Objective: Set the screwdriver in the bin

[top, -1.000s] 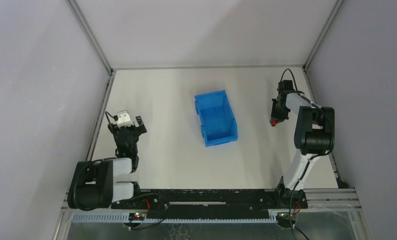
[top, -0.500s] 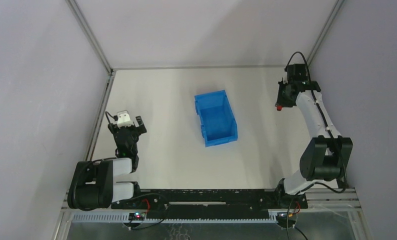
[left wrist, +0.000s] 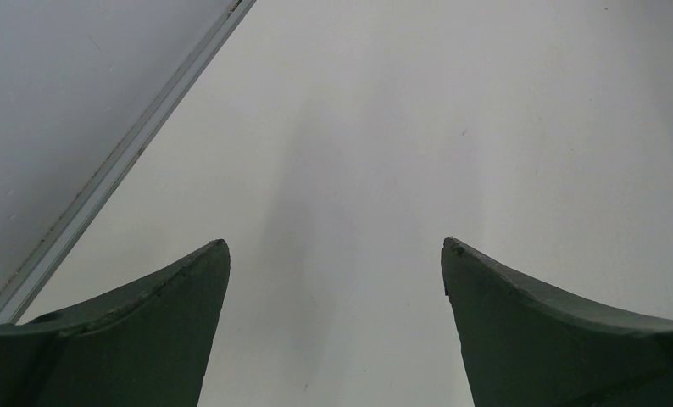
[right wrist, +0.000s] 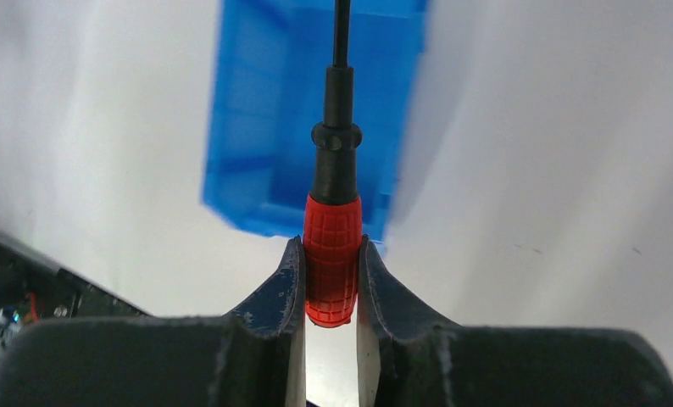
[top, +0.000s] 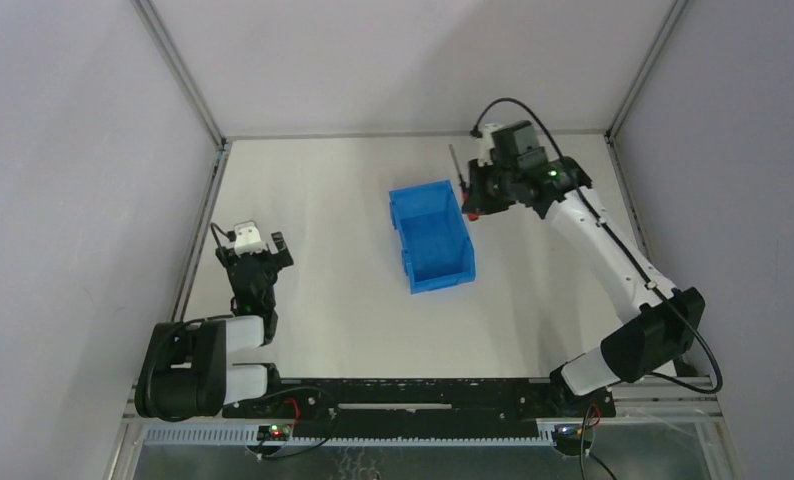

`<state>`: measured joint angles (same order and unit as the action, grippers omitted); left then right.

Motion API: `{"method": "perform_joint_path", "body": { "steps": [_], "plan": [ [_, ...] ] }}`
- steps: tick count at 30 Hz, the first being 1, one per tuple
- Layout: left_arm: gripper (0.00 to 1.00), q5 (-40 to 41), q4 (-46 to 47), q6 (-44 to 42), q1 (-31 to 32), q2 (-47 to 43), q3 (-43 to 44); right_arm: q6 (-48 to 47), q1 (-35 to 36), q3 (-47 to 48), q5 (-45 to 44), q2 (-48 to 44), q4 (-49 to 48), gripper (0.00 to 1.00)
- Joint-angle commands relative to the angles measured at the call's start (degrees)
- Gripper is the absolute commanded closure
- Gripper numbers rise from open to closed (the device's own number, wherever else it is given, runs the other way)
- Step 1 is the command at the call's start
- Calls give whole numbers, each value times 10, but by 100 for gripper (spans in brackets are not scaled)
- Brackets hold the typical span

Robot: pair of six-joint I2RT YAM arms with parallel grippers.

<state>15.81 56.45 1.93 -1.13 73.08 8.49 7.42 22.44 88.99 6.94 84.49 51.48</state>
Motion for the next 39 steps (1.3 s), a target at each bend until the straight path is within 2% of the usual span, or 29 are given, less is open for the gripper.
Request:
{"method": "perform_joint_path", "body": {
  "steps": [1, 4, 8, 16, 18, 22, 30, 35, 39],
  "plan": [
    [0, -10, 39, -11, -3, -9, 26, 8, 70, 23, 26, 26, -44, 91],
    [0, -10, 39, -11, -2, -9, 26, 8, 102, 1, -1, 53, -82, 88],
    [0, -9, 39, -11, -3, -9, 26, -58, 142, -56, -32, 87, -139, 84],
    [0, -10, 39, -11, -2, -9, 27, -59, 149, -90, -86, 196, -181, 83],
    [0, -9, 38, -11, -3, -9, 27, -59, 153, -96, -94, 217, -198, 79],
    [0, -9, 39, -11, -3, -9, 26, -46, 155, -97, -115, 241, -213, 65],
    [0, -9, 39, -11, -3, -9, 26, -29, 160, -96, -135, 187, -207, 45],
    [0, -10, 39, -11, -3, -9, 26, -6, 160, -80, -169, 116, -181, 42],
    [0, -9, 39, -11, -3, -9, 27, 2, 160, -49, -204, 72, -145, 32]
  ]
}}
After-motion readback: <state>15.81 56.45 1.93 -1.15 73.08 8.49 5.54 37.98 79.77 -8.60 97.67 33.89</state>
